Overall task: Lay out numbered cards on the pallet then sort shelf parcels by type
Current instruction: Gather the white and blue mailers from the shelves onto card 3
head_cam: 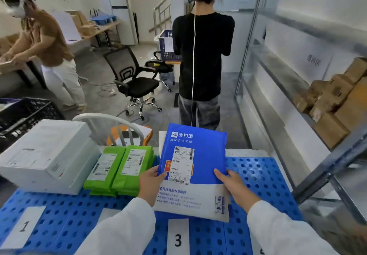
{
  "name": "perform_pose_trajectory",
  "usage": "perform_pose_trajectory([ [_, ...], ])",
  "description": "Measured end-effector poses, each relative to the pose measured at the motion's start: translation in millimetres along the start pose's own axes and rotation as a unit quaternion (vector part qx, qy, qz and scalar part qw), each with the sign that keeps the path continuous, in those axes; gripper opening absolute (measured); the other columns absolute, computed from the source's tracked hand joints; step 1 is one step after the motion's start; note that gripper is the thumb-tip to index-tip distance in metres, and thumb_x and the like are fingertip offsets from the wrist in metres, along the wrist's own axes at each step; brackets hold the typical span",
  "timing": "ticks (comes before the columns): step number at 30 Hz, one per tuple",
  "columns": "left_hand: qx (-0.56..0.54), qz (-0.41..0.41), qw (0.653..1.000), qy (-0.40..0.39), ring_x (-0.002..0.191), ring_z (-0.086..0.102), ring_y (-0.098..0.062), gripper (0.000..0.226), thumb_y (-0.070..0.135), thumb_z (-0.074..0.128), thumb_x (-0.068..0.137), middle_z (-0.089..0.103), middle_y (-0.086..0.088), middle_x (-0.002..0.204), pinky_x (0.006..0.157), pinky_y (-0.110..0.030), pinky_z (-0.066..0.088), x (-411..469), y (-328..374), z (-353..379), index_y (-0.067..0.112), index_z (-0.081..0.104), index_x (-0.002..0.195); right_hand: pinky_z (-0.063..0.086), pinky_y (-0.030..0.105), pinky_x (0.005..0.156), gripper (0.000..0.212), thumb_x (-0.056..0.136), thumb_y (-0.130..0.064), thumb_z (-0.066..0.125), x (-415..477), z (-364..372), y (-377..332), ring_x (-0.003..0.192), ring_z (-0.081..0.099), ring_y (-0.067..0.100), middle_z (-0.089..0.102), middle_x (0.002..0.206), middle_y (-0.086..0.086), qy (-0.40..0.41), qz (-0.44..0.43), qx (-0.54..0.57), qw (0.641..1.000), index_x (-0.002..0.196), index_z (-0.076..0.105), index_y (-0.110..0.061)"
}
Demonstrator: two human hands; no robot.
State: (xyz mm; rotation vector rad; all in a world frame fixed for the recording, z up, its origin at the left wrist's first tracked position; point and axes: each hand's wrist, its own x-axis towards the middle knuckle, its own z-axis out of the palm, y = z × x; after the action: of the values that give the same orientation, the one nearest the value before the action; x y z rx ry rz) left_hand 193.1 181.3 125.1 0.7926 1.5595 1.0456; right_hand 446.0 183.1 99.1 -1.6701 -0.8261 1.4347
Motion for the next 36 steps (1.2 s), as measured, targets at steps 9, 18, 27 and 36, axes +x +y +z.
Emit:
perform_pose_trajectory([
  [9, 0.09, -0.006, 0.996, 0.028, 0.073, 0.071, -0.018, 0.015, 0.008, 0.064, 0.09, 0.073, 0.001, 0.084, 0.054, -0.028, 0.055, 41.1, -24.9, 5.4, 0.018, 0.067, 0.102, 0.053, 0.032, 0.078, 0.044, 0.089, -0.035, 0.067, 55.6, 10.9, 25.1, 0.097, 0.064, 0.019, 0.065, 0.118, 0.003, -0.036, 0.051, -0.037, 0.997, 0.124, 0.057, -0.011],
  [18, 0.118, -0.02, 0.992, 0.028, 0.077, 0.071, -0.018, 0.018, 0.007, 0.064, 0.091, 0.072, 0.001, 0.087, 0.06, -0.031, 0.057, 79.3, -44.1, 10.7, 0.02, 0.065, 0.104, 0.042, 0.016, 0.057, 0.028, 0.092, -0.03, 0.062, 90.4, 19.5, 28.7, 0.077, 0.057, 0.003, 0.06, 0.1, -0.002, -0.014, 0.036, -0.124, 0.992, 0.111, 0.058, -0.01],
  [27, 0.146, -0.012, 0.988, 0.04, 0.079, 0.071, -0.019, 0.023, 0.009, 0.066, 0.089, 0.072, -0.001, 0.093, 0.062, -0.035, 0.059, 90.5, -56.3, 12.7, 0.02, 0.063, 0.109, 0.044, 0.026, 0.081, 0.038, 0.095, -0.03, 0.057, 96.1, 26.3, 36.9, 0.097, 0.056, 0.014, 0.061, 0.123, 0.002, -0.01, -0.003, -0.194, 0.981, 0.128, 0.054, -0.011],
  [36, 0.238, -0.012, 0.967, 0.089, 0.076, 0.062, -0.012, 0.018, 0.011, 0.064, 0.09, 0.063, -0.004, 0.097, 0.056, -0.026, 0.051, 74.6, -59.0, 20.1, 0.012, 0.051, 0.103, 0.045, 0.036, 0.097, 0.051, 0.097, -0.045, 0.046, 101.0, 27.0, 44.7, 0.117, 0.049, 0.024, 0.049, 0.126, 0.006, -0.01, -0.032, -0.37, 0.928, 0.14, 0.042, -0.019],
])
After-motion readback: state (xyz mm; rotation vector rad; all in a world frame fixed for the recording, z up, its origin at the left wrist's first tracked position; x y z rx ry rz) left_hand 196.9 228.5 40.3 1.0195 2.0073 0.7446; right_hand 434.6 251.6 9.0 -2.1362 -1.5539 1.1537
